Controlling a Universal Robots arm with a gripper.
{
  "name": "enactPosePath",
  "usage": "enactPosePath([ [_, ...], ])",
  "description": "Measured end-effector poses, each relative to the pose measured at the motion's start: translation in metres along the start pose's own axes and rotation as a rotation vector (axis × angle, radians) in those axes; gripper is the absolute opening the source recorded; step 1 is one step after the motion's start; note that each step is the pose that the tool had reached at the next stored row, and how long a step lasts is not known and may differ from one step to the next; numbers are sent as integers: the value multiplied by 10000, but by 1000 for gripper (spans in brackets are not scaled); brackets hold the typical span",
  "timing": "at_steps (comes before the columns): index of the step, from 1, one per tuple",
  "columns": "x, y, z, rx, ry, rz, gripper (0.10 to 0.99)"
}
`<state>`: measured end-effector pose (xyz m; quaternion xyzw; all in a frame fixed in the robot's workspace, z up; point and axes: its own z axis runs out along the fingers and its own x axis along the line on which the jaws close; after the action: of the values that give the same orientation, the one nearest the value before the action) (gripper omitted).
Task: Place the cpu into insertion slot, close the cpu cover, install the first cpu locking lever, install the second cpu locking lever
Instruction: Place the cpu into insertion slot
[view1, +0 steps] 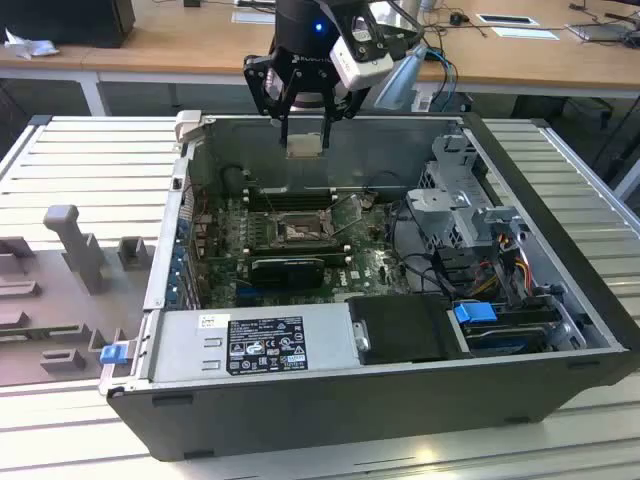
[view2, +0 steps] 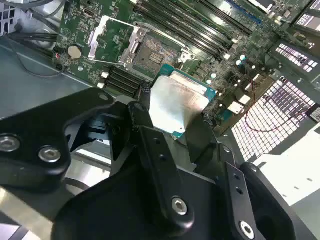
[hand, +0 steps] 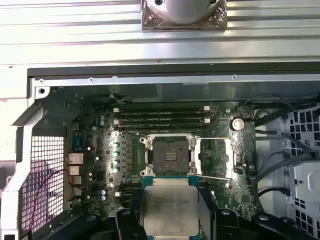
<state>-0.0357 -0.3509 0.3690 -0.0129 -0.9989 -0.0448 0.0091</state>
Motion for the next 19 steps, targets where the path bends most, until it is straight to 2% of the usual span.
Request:
enactPosePath([
  [5,0,0,3,-12,-60,669,525],
  [15,-1,-3,37,-11,-74,814,525],
  [19,-1,-4,42,-20,-125,1396,525],
])
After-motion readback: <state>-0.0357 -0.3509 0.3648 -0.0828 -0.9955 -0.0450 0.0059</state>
